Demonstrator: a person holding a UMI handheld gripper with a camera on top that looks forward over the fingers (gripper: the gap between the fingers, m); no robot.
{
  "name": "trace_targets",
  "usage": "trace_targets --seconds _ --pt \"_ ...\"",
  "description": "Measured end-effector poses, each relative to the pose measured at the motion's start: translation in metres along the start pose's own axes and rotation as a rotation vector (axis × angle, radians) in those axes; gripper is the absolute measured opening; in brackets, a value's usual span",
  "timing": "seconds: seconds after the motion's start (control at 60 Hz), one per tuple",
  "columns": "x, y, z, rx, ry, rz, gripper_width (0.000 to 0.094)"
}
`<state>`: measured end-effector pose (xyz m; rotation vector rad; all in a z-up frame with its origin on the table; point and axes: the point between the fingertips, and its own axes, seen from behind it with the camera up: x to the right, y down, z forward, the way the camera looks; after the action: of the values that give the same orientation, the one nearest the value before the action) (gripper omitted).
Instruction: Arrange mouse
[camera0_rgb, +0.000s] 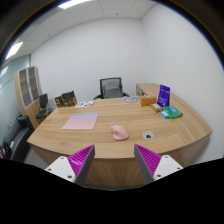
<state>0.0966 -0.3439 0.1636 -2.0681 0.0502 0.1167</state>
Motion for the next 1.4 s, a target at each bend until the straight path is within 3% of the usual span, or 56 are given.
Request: trace_targets --seconds 0.317,0.65,0.933,1.4 --pt "-0.007 -0.003 0.119 0.015 0.037 -0.038 0.0812" --pt "0.022 0.009 0.251 -0.068 -0.009 -0.146 0.0818" --pt "0.043 0.014 0.303 -0.110 -0.052 -0.101 0.0837" --pt "0.069 0.000 0.345 -0.112 0.009 -0.042 0.0789"
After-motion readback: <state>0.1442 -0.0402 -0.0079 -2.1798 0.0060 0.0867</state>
